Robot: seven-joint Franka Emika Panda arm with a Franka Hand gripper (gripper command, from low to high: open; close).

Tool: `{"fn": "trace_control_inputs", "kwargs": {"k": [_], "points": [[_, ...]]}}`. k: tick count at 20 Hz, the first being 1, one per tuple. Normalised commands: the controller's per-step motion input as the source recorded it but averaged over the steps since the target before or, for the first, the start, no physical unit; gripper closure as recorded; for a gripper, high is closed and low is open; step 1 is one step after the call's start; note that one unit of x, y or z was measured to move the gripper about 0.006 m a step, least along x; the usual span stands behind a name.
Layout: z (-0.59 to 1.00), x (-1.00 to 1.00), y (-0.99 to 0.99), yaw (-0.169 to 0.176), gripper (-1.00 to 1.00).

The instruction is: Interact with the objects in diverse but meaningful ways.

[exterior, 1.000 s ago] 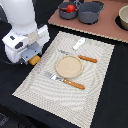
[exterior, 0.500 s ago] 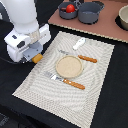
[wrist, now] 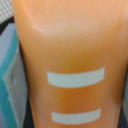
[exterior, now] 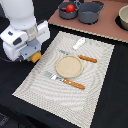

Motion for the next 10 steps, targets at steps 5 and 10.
{"fn": "trace_control_inputs", "kwargs": {"k": [5,10], "points": [[1.0,1.0,0.0,0.0,1.0],[0.84,1.0,0.0,0.0,1.0]]}}
